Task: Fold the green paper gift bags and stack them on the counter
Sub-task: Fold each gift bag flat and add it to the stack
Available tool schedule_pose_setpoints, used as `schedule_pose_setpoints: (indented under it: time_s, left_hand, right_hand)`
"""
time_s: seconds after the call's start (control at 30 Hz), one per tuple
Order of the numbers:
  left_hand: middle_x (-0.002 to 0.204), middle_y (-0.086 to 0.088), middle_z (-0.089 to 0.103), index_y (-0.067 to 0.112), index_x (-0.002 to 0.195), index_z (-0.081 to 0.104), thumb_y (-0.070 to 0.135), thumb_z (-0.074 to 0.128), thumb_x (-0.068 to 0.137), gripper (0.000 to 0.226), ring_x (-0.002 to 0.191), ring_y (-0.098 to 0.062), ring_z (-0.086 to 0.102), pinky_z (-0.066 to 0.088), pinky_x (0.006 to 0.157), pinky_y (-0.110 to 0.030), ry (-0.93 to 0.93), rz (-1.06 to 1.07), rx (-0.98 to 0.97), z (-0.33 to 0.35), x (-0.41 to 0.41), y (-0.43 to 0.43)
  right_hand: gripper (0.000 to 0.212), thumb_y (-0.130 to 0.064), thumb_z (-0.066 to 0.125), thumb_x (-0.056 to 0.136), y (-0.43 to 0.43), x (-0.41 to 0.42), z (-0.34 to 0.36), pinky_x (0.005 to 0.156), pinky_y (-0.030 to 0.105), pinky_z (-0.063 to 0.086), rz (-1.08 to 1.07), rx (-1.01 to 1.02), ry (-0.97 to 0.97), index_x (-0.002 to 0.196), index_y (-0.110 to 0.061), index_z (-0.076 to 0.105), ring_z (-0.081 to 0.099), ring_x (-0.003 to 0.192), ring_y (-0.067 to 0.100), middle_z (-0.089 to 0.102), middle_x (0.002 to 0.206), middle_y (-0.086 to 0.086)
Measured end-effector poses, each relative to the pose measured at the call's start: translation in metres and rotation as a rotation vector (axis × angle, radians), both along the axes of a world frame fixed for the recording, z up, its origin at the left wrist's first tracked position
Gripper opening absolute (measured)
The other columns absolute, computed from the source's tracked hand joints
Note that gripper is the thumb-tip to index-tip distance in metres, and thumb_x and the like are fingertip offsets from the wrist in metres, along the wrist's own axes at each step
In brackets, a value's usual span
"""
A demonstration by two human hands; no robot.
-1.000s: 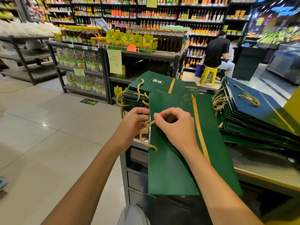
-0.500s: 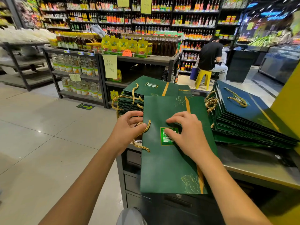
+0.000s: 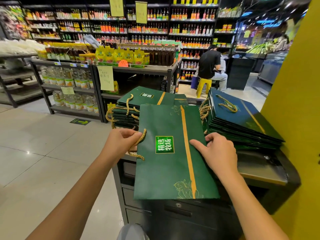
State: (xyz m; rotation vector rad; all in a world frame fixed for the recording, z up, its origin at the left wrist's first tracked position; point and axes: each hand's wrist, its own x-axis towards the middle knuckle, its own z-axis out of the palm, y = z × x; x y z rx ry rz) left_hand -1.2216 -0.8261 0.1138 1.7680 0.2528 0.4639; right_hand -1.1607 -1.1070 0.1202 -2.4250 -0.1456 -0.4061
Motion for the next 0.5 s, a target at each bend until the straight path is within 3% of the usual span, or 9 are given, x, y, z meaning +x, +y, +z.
schedule_pose_setpoints:
  time_s: [0.1, 0.2, 0.3, 0.4, 0.5]
  left_hand:
    - [0.066, -0.003, 0.073, 0.013, 0.081, 0.078, 0.027, 0.07, 0.095, 0.022, 0.06, -0.015, 0.068, 0.058, 0.06, -0.035, 0.017, 0.036, 0.196, -0.002, -0.003, -0.003]
    - [0.057, 0.001, 0.059, 0.01, 0.074, 0.073, 0.031, 0.066, 0.097, 0.033, 0.05, -0.009, 0.049, 0.043, 0.056, -0.03, -0.002, 0.064, 0.3, 0.003, -0.009, -0.004]
    - [0.057, -0.002, 0.052, 0.006, 0.077, 0.074, 0.031, 0.068, 0.096, 0.033, 0.051, -0.01, 0.043, 0.038, 0.056, -0.03, -0.058, 0.074, 0.229, 0.018, -0.015, -0.003]
    - [0.063, -0.009, 0.062, 0.011, 0.085, 0.077, 0.029, 0.069, 0.096, 0.022, 0.052, -0.013, 0.05, 0.043, 0.052, -0.028, -0.179, 0.077, 0.104, 0.045, -0.023, -0.002]
    - [0.064, -0.004, 0.066, 0.012, 0.096, 0.077, 0.026, 0.067, 0.097, 0.017, 0.049, -0.017, 0.054, 0.048, 0.049, -0.026, -0.311, 0.053, 0.032, 0.075, -0.029, -0.004]
  right_hand:
    - [0.05, -0.065, 0.077, 0.076, 0.0, -0.001, 0.001, 0.078, 0.043, 0.055, 0.034, 0.083, 0.025, 0.096, -0.021, 0.063, 0.064, 0.089, 0.024, 0.064, 0.068, -0.008]
    - [0.038, -0.05, 0.079, 0.081, -0.003, -0.001, 0.004, 0.075, 0.037, 0.053, 0.087, 0.18, 0.001, 0.093, -0.017, 0.065, 0.062, 0.073, 0.019, 0.059, 0.061, -0.007]
    - [0.019, -0.031, 0.075, 0.089, -0.006, -0.006, 0.019, 0.065, 0.029, 0.049, 0.167, 0.29, -0.056, 0.098, -0.015, 0.069, 0.057, 0.061, 0.011, 0.059, 0.063, -0.004]
    - [0.011, -0.026, 0.077, 0.088, -0.008, -0.012, 0.043, 0.063, 0.024, 0.049, 0.231, 0.413, -0.141, 0.094, -0.019, 0.072, 0.053, 0.058, 0.003, 0.063, 0.068, -0.003]
    - [0.008, -0.025, 0.077, 0.089, -0.006, -0.015, 0.071, 0.061, 0.016, 0.043, 0.268, 0.592, -0.226, 0.092, -0.019, 0.072, 0.043, 0.051, 0.002, 0.05, 0.055, -0.01]
